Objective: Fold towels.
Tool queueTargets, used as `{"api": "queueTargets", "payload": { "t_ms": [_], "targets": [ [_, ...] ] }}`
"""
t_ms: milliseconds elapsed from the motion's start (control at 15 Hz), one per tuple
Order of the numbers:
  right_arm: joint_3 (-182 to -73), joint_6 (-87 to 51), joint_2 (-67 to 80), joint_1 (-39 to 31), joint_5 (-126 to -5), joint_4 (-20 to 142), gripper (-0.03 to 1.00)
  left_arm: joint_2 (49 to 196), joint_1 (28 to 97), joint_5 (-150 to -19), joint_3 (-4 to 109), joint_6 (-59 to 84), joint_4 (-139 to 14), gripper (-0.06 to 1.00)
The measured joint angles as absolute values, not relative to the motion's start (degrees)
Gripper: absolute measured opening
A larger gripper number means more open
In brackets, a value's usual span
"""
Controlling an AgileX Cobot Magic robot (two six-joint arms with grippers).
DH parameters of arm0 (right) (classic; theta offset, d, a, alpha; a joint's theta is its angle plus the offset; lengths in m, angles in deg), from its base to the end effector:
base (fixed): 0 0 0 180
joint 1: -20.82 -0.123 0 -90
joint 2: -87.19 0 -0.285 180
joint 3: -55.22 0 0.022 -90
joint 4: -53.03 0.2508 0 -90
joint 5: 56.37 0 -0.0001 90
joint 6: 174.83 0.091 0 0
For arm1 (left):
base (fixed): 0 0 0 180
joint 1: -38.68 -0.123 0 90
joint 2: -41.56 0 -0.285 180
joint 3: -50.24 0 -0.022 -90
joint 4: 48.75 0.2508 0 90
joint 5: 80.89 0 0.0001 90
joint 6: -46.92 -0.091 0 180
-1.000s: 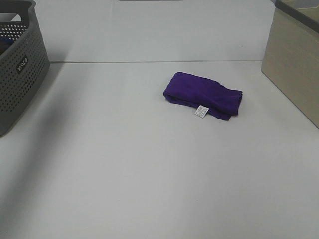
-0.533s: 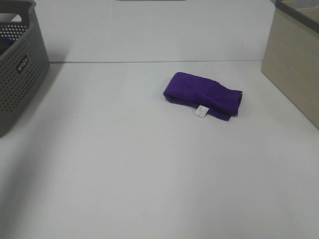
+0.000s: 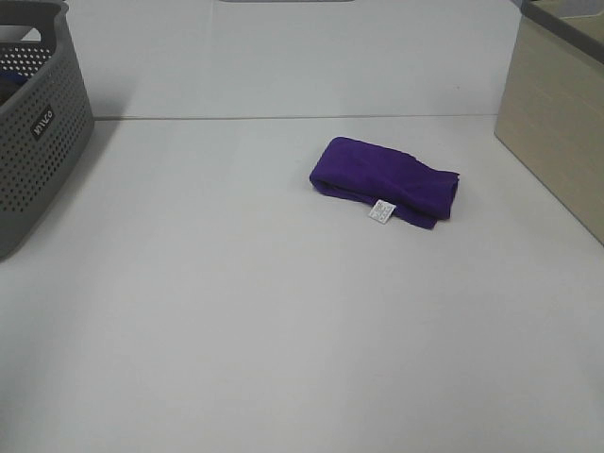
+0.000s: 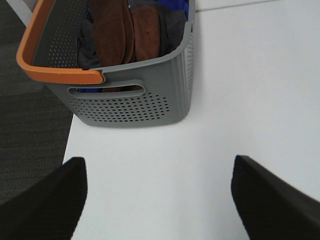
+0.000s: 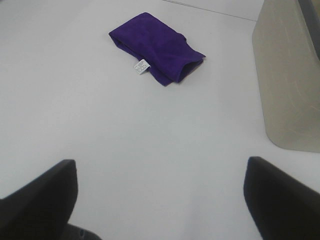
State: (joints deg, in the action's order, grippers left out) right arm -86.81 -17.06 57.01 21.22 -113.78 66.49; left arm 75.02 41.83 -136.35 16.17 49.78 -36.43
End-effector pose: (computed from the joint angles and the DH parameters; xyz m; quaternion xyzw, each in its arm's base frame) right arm 0.0515 0.0175 0.3290 -0.1565 0.8692 0.0253 0.4683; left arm 0.0620 0.0126 0.3483 0.0135 0.8737 0.0817 0.4794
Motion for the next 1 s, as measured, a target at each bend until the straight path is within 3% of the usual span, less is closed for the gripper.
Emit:
{"api": "queueTargets", "payload": {
  "t_ms": [333, 533, 1000],
  "targets": [
    [-83.49, -13.68, 74.82, 21.22, -116.59, 65.75, 0.87, 49.46, 41.83, -141.28, 9.64, 48.75, -36.54, 0.73],
    [-79.59, -13.22, 79.64, 21.22, -121.98, 62.77, 0.87, 49.01, 41.83, -148.50, 7.86, 45.83, -38.26, 0.73],
    [-76.44, -12.47, 79.64, 21.16, -118.14, 60.48, 0.87, 48.95, 41.83, -141.28, 2.07, 43.71, -45.02, 0.73]
  ]
}}
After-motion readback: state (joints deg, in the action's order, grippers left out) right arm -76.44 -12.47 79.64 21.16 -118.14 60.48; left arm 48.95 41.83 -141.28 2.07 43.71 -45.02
